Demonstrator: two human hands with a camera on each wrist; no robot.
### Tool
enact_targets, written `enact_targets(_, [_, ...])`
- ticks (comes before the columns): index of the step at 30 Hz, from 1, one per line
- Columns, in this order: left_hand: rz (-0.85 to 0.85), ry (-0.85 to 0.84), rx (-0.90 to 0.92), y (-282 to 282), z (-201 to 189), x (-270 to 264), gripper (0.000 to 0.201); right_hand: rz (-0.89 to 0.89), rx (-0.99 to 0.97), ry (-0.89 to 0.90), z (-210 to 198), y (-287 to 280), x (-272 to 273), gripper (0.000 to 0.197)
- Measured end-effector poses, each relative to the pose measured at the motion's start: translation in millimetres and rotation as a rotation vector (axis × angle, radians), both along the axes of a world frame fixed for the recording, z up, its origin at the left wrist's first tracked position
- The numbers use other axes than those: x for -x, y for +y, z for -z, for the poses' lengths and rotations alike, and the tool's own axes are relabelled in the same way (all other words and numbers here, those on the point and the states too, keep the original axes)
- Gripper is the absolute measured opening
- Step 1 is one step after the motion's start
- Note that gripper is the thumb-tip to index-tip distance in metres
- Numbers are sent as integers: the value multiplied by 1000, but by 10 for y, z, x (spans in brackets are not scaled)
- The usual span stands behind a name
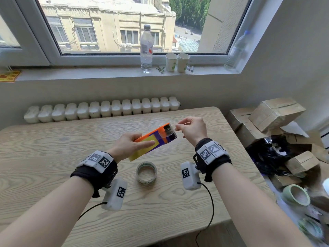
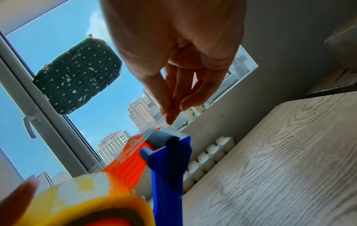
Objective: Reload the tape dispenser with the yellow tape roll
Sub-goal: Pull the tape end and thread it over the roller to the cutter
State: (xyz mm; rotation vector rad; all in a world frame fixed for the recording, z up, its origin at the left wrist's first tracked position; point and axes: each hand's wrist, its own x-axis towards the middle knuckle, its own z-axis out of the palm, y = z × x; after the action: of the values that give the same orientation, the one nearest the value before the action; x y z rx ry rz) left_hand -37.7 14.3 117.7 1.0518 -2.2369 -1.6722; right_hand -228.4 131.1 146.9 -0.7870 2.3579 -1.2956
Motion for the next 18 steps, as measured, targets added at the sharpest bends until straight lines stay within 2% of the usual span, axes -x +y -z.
enact_targets(2, [-7, 10, -21, 10, -15, 7, 54, -7, -12, 27, -17, 14, -7, 10])
enact_targets(7, [-16, 26, -42, 25, -46, -9, 50, -7, -42, 50, -5, 13, -10, 6])
enact_targets(13, [-3, 57, -39, 58, -71, -64, 51, -34, -33, -32, 42, 26, -9, 7])
enact_targets(18, [-16, 66, -39, 86, -90, -70, 27, -34, -5, -121, 129, 29, 1, 10])
